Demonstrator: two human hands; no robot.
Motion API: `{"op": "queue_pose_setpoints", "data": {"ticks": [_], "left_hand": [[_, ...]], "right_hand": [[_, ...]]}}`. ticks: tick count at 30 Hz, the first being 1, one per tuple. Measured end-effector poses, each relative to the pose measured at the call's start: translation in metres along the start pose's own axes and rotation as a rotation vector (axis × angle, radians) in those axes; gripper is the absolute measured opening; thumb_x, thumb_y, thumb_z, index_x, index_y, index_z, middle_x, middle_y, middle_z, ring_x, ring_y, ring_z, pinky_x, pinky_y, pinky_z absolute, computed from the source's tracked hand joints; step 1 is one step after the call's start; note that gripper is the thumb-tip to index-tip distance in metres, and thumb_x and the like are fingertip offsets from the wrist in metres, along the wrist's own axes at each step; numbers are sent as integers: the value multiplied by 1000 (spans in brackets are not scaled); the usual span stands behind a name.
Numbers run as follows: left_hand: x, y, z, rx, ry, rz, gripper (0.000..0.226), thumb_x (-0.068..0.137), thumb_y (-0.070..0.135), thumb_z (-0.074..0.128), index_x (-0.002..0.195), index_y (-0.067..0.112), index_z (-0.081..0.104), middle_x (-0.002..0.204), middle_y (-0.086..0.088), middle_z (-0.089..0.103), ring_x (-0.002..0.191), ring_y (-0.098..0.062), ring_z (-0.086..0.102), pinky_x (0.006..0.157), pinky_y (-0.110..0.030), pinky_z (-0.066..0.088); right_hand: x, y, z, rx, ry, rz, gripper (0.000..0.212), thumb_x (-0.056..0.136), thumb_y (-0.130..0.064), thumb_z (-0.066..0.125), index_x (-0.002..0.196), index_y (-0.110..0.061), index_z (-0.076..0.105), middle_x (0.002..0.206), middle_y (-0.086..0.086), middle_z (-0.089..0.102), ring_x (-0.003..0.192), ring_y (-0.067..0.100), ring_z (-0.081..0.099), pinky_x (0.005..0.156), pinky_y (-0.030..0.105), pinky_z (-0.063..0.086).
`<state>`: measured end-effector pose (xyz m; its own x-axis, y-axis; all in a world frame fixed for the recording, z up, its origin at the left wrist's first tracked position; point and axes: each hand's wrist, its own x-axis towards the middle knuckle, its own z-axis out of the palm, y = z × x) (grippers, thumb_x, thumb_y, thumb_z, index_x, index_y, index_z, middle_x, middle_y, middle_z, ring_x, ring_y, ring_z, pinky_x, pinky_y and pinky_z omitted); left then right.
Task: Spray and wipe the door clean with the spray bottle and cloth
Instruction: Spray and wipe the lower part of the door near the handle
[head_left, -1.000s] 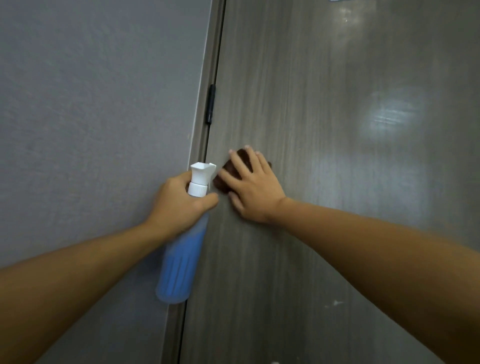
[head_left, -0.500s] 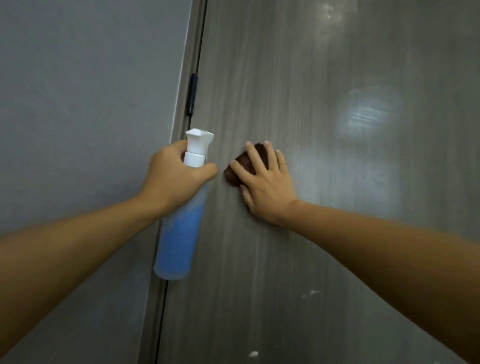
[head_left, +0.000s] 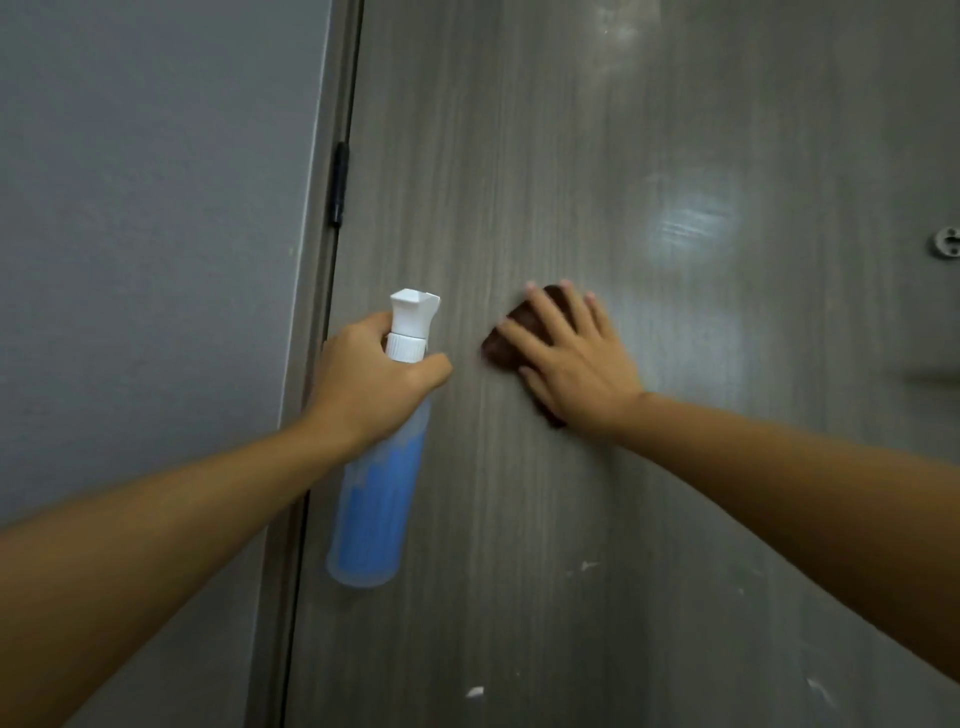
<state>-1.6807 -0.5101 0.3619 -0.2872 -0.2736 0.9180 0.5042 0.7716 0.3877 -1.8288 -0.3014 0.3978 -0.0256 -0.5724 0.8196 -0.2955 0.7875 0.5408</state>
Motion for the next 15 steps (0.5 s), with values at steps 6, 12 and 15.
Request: {"op": "queue_pose_setpoints", "data": {"ticks": [6, 12, 15], "left_hand": [[-7, 11, 29, 24, -14, 27, 39, 65, 39, 68, 77, 4, 56, 64, -9, 61, 50, -7, 46, 47, -21, 37], [-16, 15, 57, 25, -39, 22, 36, 66, 39, 69, 76, 7, 58, 66, -8, 63, 56, -14, 52, 55, -40, 47], [-22, 15, 65, 44, -51, 14, 37, 66, 40, 69, 77, 6, 59, 67, -10, 64, 56, -15, 52, 55, -40, 48]], "right_hand": [[-39, 2, 11, 134, 81, 257, 60, 96, -45, 50, 154, -28, 41, 168, 16, 20, 150, 53, 17, 122, 64, 17], [-81, 31, 24, 104, 93, -28, 57, 93, -40, 53, 147, -24, 53, 165, 19, 30, 147, 53, 28, 118, 64, 27], [-80, 62, 13, 129, 133, 302, 54, 96, -33, 58, 148, -22, 52, 165, 20, 29, 146, 55, 27, 117, 64, 29]]}}
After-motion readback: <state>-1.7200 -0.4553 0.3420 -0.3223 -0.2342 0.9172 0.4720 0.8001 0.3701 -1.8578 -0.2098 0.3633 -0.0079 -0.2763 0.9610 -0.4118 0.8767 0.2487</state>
